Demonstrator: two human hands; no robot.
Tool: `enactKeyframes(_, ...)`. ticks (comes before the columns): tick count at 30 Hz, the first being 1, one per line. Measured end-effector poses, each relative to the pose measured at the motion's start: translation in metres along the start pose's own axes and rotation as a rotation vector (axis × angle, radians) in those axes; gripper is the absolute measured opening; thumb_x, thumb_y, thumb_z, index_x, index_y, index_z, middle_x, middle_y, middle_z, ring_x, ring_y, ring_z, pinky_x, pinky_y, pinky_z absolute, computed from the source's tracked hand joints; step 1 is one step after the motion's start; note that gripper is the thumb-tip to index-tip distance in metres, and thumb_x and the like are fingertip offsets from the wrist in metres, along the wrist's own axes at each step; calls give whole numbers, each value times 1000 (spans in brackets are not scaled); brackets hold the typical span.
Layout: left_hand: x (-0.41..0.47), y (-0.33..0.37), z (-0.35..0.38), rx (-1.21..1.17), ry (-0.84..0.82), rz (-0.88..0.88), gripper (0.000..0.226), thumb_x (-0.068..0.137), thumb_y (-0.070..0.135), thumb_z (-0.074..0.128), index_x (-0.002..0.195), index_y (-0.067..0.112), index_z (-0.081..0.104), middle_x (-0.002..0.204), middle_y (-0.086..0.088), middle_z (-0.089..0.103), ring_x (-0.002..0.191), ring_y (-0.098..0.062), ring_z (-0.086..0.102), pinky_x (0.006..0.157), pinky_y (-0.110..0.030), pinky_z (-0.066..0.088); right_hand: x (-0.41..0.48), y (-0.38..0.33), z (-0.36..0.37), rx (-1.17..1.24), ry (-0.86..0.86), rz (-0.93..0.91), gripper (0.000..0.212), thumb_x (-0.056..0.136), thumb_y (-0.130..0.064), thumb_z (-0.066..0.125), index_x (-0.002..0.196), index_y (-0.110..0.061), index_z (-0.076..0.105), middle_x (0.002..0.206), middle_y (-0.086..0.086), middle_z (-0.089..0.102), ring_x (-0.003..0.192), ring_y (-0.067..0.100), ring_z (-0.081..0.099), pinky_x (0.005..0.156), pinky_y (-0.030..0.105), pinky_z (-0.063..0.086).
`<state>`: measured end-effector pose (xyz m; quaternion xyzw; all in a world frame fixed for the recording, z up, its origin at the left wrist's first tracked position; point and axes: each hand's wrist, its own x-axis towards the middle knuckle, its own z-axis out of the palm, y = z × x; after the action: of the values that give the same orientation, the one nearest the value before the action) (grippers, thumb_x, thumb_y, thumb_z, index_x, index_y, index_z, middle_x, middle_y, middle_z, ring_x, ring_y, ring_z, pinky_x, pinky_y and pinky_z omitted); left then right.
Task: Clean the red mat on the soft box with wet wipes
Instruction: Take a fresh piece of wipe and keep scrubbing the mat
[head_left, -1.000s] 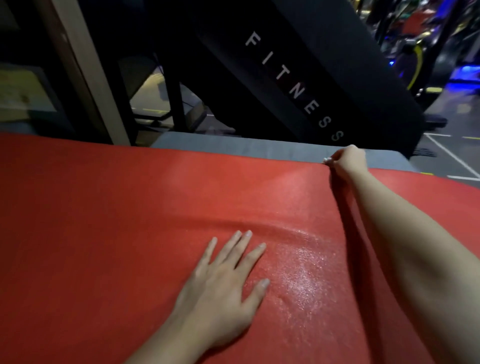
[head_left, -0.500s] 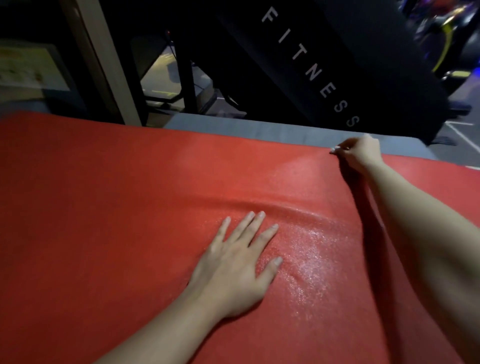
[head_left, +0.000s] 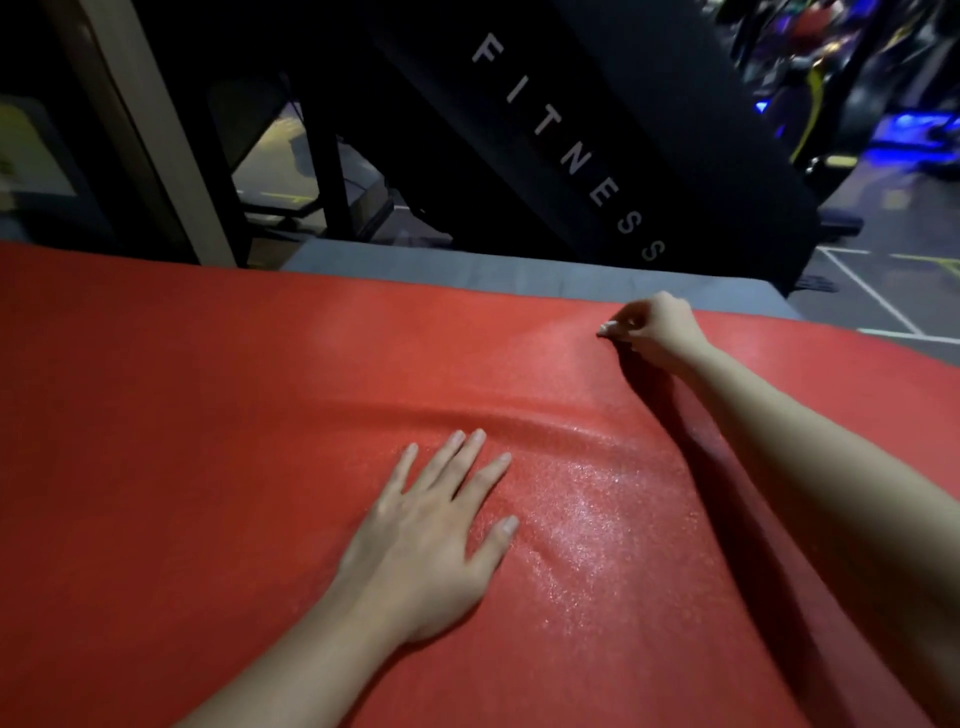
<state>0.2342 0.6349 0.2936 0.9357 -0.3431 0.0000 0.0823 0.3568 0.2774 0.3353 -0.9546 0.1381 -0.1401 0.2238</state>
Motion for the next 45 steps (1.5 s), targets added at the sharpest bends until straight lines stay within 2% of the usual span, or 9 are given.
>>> enactKeyframes(5, 2, -2, 2, -30, 22, 6, 72, 95, 69, 3, 161, 42, 7, 170, 14, -8, 153, 0, -16, 128, -41, -4, -10, -14, 17, 46, 84, 45, 17, 87, -24, 73, 96, -11, 78, 99, 10, 74, 98, 23, 67, 74, 19, 38)
enactKeyframes(10, 2, -2, 2, -23, 13, 4, 71, 96, 68, 3, 161, 42, 4, 170, 13, -10, 153, -1, -18, 127, -42, -6, -79, -24, -17, -39, -188, -86, 23, 82, -41, 77, 89, -20, 79, 83, -3, 75, 78, 12, 68, 65, 26, 47)
enactKeyframes(13, 2, -2, 2, -36, 8, 3, 74, 93, 69, 0, 162, 41, 5, 170, 12, -9, 153, -2, -18, 127, -44, -5, -129, -34, -34, -103, -314, -233, 19, 82, -41, 77, 88, -23, 79, 77, -15, 65, 68, -4, 57, 60, 12, 40)
enactKeyframes(20, 3, -1, 0, -29, -23, 0, 80, 88, 70, -5, 161, 40, 8, 171, 12, -5, 154, -3, -14, 127, -44, -6, -131, -46, -19, -58, -12, -74, 23, 83, -31, 76, 92, -9, 78, 90, 11, 71, 84, 25, 63, 68, 27, 37)
enactKeyframes(27, -4, 0, -3, -8, -64, 13, 88, 83, 72, -10, 162, 38, 8, 171, 8, 0, 156, -8, -8, 127, -45, -5, -208, -62, -27, -143, -247, -84, 22, 84, -38, 75, 90, -16, 79, 89, 3, 76, 77, 9, 65, 65, 21, 42)
enactKeyframes(35, -37, 10, -23, 4, -181, 0, 61, 106, 58, 23, 163, 39, 8, 172, 5, -5, 158, -20, -6, 127, -50, 1, -234, -72, -17, -27, -18, -24, 14, 84, -24, 76, 88, -12, 77, 89, 9, 63, 86, 31, 63, 74, 33, 46)
enactKeyframes(38, -60, 6, -28, 2, -257, 0, 65, 104, 62, 25, 162, 42, 4, 171, 4, -9, 157, -21, -11, 127, -50, -2, -253, -78, -33, -110, -157, 7, 22, 84, -35, 76, 93, -15, 78, 92, 11, 73, 86, 25, 67, 69, 28, 46)
enactKeyframes(42, -75, 2, -31, 0, -324, -23, 69, 102, 67, 22, 161, 42, -4, 170, 1, -17, 156, -24, -18, 126, -48, -9, -282, -87, -66, -169, -458, 56, 28, 78, -44, 80, 87, -17, 79, 76, 7, 75, 63, 9, 60, 53, 19, 42)
enactKeyframes(45, -80, 4, -27, 11, -317, -18, 69, 102, 67, 18, 161, 42, -8, 169, 1, -19, 155, -23, -20, 125, -49, -11, -299, -88, -58, -200, -353, 28, 21, 79, -35, 80, 90, -16, 79, 81, 8, 75, 72, 15, 66, 62, 25, 46)
